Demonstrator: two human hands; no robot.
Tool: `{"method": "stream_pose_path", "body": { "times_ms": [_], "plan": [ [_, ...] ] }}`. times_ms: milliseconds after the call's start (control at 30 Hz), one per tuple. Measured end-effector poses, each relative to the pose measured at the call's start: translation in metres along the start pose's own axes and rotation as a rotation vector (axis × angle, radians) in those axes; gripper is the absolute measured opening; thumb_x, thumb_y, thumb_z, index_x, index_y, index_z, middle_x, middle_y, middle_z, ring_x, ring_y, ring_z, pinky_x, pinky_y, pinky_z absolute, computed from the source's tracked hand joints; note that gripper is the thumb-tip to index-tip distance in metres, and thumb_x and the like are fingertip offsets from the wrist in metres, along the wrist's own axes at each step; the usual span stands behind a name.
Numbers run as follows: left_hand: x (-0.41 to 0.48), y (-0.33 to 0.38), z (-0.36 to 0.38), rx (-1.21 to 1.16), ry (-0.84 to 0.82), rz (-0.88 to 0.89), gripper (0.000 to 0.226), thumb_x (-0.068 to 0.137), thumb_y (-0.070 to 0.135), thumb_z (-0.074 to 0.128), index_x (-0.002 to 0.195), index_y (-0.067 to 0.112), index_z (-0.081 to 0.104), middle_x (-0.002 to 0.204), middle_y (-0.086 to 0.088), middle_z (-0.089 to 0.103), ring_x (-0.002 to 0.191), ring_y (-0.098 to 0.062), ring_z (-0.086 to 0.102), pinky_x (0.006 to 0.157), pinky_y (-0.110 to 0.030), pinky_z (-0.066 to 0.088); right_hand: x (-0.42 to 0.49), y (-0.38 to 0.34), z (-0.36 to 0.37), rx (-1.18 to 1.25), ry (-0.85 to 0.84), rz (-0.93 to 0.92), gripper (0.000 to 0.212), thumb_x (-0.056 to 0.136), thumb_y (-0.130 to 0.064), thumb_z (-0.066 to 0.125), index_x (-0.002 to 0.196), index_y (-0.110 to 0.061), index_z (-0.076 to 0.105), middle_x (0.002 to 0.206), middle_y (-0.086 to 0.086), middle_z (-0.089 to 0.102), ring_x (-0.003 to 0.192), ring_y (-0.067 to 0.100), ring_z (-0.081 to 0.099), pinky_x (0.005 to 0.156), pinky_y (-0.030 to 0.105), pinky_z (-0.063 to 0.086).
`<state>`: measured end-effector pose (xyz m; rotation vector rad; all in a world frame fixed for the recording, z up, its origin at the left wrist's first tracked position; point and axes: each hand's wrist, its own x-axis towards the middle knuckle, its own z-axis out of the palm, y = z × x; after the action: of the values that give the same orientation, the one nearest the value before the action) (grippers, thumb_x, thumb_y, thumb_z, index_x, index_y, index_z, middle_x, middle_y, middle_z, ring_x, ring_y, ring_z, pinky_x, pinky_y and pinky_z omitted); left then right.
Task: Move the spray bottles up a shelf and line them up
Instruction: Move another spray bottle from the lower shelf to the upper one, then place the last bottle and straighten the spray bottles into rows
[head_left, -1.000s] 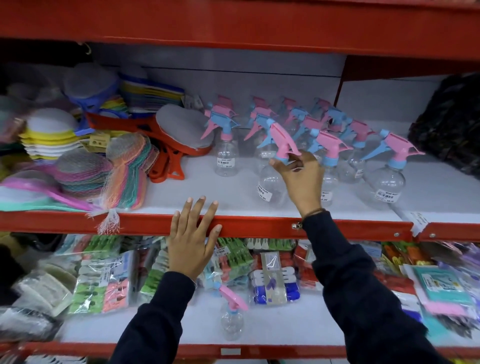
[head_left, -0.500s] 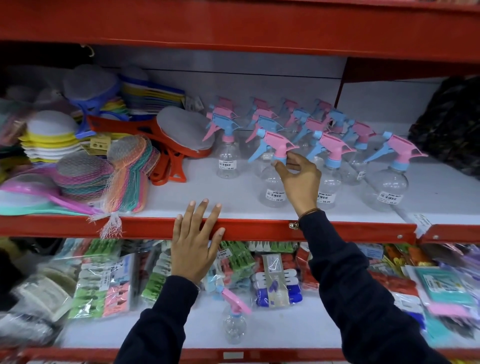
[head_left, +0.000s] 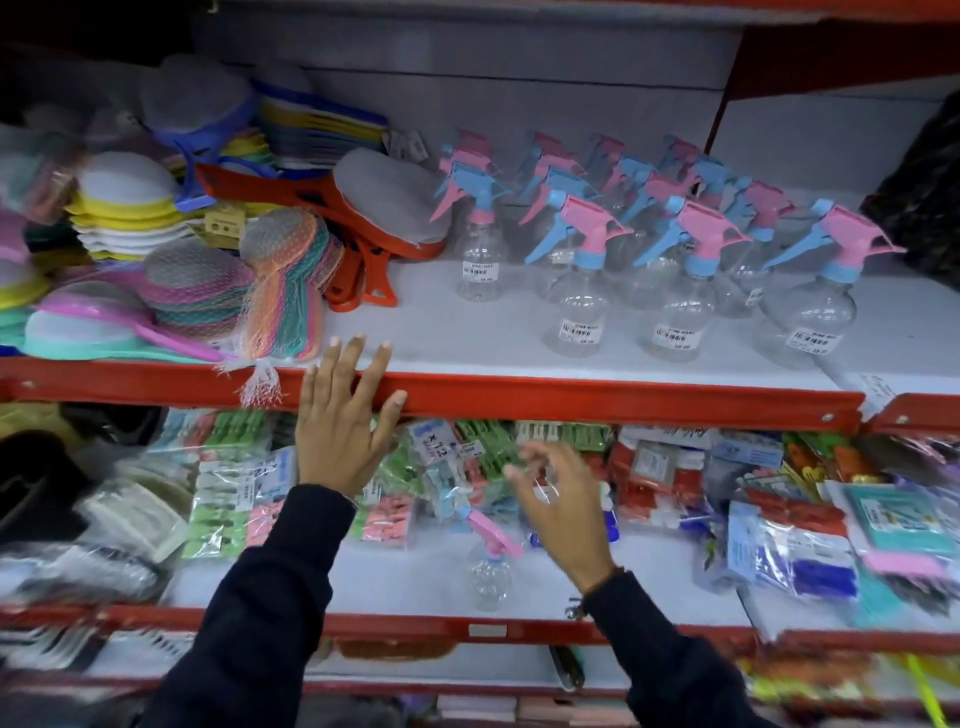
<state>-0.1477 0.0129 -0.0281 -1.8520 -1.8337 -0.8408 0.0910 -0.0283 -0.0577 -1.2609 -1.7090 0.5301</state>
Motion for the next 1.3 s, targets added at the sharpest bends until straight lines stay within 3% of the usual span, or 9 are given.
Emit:
{"method": "stream_pose_path", "body": {
  "times_ms": [167, 367, 500, 600, 700, 767, 967, 1100, 1300],
  "plan": [
    [0.000, 0.000, -0.001, -0.025, 0.032, 0.020, 0.050, 0.095, 0.045, 0.033, 0.141, 0.024, 0.035, 0.147, -0.008, 0.039, 0.141, -0.025, 0.019, 0.116, -0.030, -0.003, -0.033, 0.057, 0.044, -0.234, -0.419, 0.276, 0.065, 0.074, -0.049, 0.067, 0.127, -0.019, 0.044, 0.130, 0.001, 0.050, 0.117, 0.021, 0.050, 0.092, 0.038, 0.046],
    [0.001, -0.001, 0.002, -0.031, 0.052, 0.031, 0.049, 0.095, 0.044, 0.035, 0.141, 0.024, 0.035, 0.147, -0.007, 0.039, 0.140, -0.024, 0.018, 0.116, -0.032, -0.002, -0.041, 0.081, 0.066, -0.218, -0.409, 0.343, 0.033, 0.075, -0.024, 0.072, 0.101, -0.008, 0.059, 0.103, 0.010, 0.062, 0.097, 0.026, 0.060, 0.077, 0.032, 0.047],
    [0.002, -0.002, 0.003, -0.029, 0.058, 0.039, 0.049, 0.095, 0.044, 0.036, 0.140, 0.024, 0.036, 0.147, -0.007, 0.040, 0.141, -0.024, 0.018, 0.116, -0.031, -0.003, -0.034, 0.074, 0.052, -0.137, -0.394, 0.261, 0.027, 0.073, -0.023, 0.075, 0.096, -0.016, 0.062, 0.094, 0.001, 0.058, 0.082, 0.013, 0.055, 0.064, 0.011, 0.036],
    [0.002, -0.002, 0.003, -0.038, 0.063, 0.041, 0.049, 0.095, 0.044, 0.035, 0.140, 0.024, 0.037, 0.146, -0.008, 0.041, 0.140, -0.024, 0.019, 0.116, -0.029, -0.005, -0.026, 0.047, 0.026, -0.028, -0.343, 0.219, 0.028, 0.070, -0.024, 0.079, 0.083, -0.035, 0.057, 0.084, -0.009, 0.055, 0.068, -0.003, 0.050, 0.060, 0.010, 0.037],
    [0.003, -0.002, 0.005, -0.043, 0.060, 0.040, 0.049, 0.095, 0.044, 0.034, 0.140, 0.024, 0.037, 0.146, -0.007, 0.041, 0.140, -0.023, 0.019, 0.116, -0.030, -0.005, -0.012, 0.008, -0.005, 0.058, -0.241, 0.129, 0.030, 0.065, -0.036, 0.079, 0.084, -0.043, 0.056, 0.082, -0.005, 0.059, 0.066, 0.002, 0.050, 0.059, 0.012, 0.040],
    [0.003, -0.003, 0.005, -0.052, 0.060, 0.040, 0.049, 0.095, 0.045, 0.033, 0.140, 0.024, 0.037, 0.146, -0.007, 0.041, 0.140, -0.023, 0.018, 0.116, -0.031, -0.004, 0.000, -0.020, -0.024, 0.109, -0.168, 0.076, 0.033, 0.062, -0.047, 0.077, 0.089, -0.040, 0.059, 0.088, -0.002, 0.064, 0.071, 0.002, 0.054, 0.062, 0.012, 0.042],
    [0.002, -0.002, 0.002, -0.091, 0.045, 0.043, 0.050, 0.096, 0.046, 0.028, 0.140, 0.024, 0.037, 0.146, -0.007, 0.040, 0.141, -0.024, 0.019, 0.117, -0.033, -0.001, 0.057, -0.088, -0.060, 0.250, 0.094, -0.005, 0.041, 0.071, -0.029, 0.076, 0.108, -0.017, 0.063, 0.100, 0.005, 0.069, 0.088, 0.023, 0.066, 0.074, 0.032, 0.057],
    [0.002, -0.003, 0.000, -0.083, 0.025, 0.043, 0.050, 0.096, 0.047, 0.028, 0.139, 0.024, 0.037, 0.145, -0.008, 0.042, 0.140, -0.024, 0.021, 0.116, -0.035, 0.004, 0.101, -0.122, -0.057, 0.291, 0.213, -0.086, 0.032, 0.074, -0.029, 0.075, 0.101, -0.019, 0.061, 0.096, 0.002, 0.068, 0.084, 0.021, 0.062, 0.074, 0.030, 0.051],
    [0.002, -0.004, -0.001, -0.073, 0.006, 0.049, 0.050, 0.096, 0.048, 0.027, 0.140, 0.025, 0.037, 0.144, -0.007, 0.044, 0.139, -0.023, 0.023, 0.116, -0.035, 0.006, 0.153, -0.119, -0.022, 0.266, 0.333, -0.060, 0.027, 0.072, -0.029, 0.077, 0.090, -0.017, 0.061, 0.074, -0.012, 0.058, 0.063, -0.003, 0.051, 0.063, 0.014, 0.044]
  ]
}}
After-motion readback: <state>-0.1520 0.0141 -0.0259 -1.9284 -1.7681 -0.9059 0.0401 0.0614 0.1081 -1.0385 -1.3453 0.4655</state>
